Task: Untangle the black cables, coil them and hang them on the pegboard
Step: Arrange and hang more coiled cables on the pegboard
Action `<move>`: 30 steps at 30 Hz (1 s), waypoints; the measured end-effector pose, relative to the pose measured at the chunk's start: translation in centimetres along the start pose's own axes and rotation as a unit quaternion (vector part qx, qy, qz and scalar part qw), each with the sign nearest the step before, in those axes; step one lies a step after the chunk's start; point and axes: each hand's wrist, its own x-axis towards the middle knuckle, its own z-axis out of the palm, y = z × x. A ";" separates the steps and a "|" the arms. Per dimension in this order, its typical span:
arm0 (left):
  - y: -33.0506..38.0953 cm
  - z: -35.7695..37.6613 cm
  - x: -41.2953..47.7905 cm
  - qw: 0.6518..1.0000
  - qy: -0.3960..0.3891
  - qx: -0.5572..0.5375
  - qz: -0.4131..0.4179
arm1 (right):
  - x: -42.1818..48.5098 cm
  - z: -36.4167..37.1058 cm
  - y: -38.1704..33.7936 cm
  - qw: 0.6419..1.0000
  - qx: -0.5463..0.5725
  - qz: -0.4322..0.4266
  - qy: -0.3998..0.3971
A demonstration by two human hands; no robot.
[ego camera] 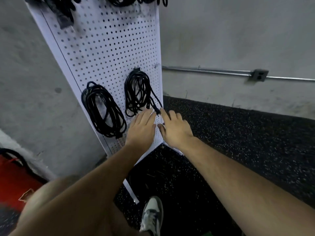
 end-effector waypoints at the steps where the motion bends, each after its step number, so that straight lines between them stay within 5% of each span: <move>1: 0.7 0.9 -0.9 1.000 -0.014 -0.002 0.005 | -1.0 0.9 0.6 1.000 -0.004 0.001 -0.004; 10: 8.1 11.7 -10.0 0.959 -0.267 -0.092 0.019 | -12.0 12.6 8.8 0.983 0.005 0.075 -0.167; 17: 12.0 20.7 -15.9 0.800 -0.580 -0.153 0.009 | -19.2 20.0 14.9 0.912 0.068 0.197 -0.354; 23: 15.5 26.0 -18.6 0.811 -0.558 -0.147 -0.101 | -21.0 26.5 15.3 0.878 0.131 0.279 -0.367; 30: 16.5 30.8 -18.2 0.781 -0.515 -0.179 -0.305 | -17.9 33.0 14.2 0.782 0.310 0.451 -0.298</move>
